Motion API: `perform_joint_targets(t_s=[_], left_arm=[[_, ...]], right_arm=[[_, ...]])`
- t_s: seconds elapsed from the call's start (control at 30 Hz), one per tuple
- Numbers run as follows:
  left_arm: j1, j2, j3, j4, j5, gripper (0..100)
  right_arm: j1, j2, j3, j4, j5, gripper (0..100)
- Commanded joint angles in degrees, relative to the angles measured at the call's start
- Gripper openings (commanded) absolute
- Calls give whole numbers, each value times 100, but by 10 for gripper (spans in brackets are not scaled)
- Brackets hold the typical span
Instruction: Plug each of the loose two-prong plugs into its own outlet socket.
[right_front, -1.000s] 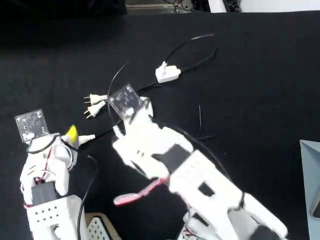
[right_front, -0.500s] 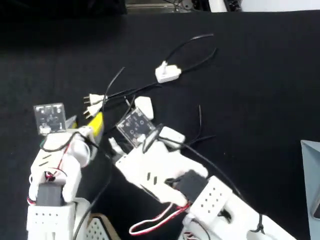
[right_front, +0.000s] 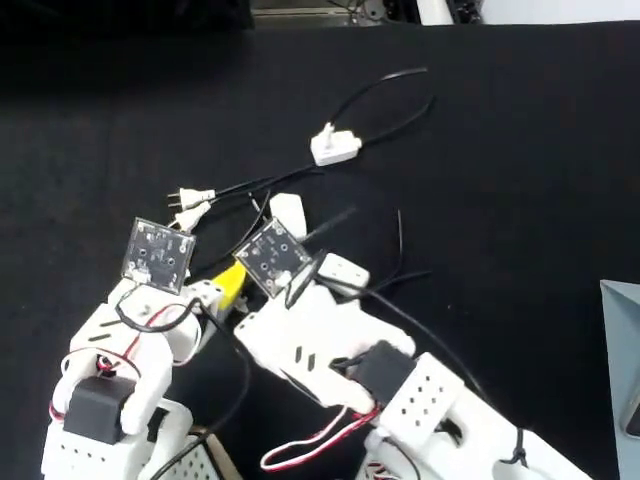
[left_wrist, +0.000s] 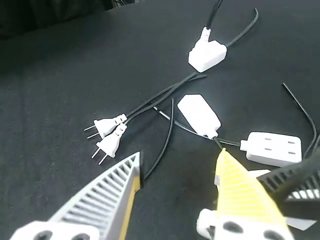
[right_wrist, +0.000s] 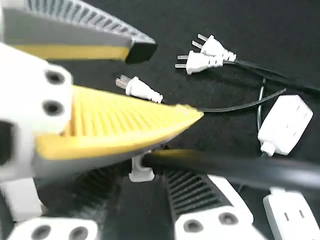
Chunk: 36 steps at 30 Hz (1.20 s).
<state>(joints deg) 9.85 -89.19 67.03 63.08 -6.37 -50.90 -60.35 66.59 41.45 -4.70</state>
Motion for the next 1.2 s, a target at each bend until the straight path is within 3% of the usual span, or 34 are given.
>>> perform_joint_targets(t_s=[0.0,0.1,0.3,0.37,0.47,0.63,0.9,1.17], left_arm=[[110,-26,-382,18,-79,246],[-84,-26,-453,26,-62,246],[-1464,44,-207,123,-114,272],[-1780,114,-66,308,-360,327],[-1956,413,-31,527,-686,330],[-1727,1301,-251,404,-703,332],[-910,3165,-1103,316,-651,330],[-75,4343,-1587,-993,598,328]], right_arm=[[9,-110,22,-26,0,11],[343,-110,13,0,-9,11],[1152,-110,-22,0,-9,11],[1354,-110,-22,-26,-9,11],[1837,-110,-154,-44,-9,11],[2725,-84,-505,-44,-237,11],[3481,-75,-593,-484,-835,11],[4510,-75,-593,-1064,-1565,11]])
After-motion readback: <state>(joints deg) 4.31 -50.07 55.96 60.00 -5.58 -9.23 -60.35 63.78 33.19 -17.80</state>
